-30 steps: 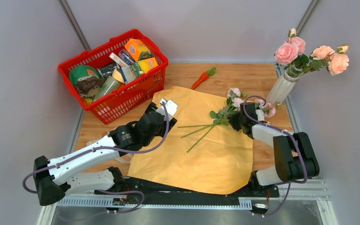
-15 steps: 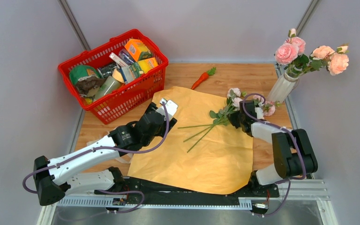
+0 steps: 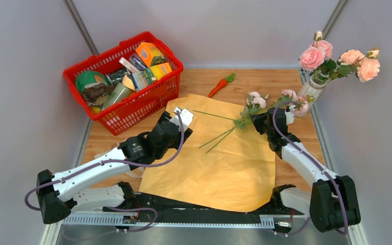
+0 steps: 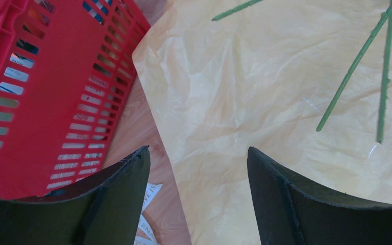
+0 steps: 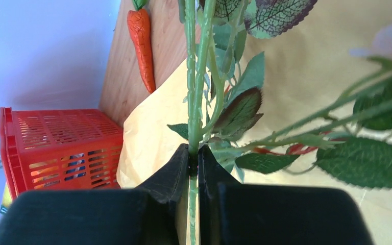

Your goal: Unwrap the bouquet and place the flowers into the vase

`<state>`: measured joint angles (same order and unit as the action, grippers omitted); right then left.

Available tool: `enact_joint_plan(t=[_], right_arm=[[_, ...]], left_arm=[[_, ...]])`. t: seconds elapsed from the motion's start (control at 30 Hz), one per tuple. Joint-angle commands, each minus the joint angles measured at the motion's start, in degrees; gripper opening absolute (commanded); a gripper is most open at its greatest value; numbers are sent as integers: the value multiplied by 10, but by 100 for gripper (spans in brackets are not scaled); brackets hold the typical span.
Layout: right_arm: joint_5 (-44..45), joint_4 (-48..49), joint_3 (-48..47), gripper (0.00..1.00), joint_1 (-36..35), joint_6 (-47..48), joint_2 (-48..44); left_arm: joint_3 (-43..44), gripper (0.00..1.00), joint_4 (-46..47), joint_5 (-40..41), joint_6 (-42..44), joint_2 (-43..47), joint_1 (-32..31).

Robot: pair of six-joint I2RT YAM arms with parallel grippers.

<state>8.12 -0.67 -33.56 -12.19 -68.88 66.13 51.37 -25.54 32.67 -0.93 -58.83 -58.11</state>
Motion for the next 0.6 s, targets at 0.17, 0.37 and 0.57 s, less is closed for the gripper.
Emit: enact_joint_plan(t=[0.17,0.37,0.57], right_arm=[[6,-32,2,5,-6,-10,34],[-8,-31,-12,15,-6,-17,104],[-20,-31,-21,0,-6,-16,128]], left_arm=[[20,77,6,8,8,6,-2],[20,77,6,7,8,6,-2],[20,77,7,6,8,6,-1]])
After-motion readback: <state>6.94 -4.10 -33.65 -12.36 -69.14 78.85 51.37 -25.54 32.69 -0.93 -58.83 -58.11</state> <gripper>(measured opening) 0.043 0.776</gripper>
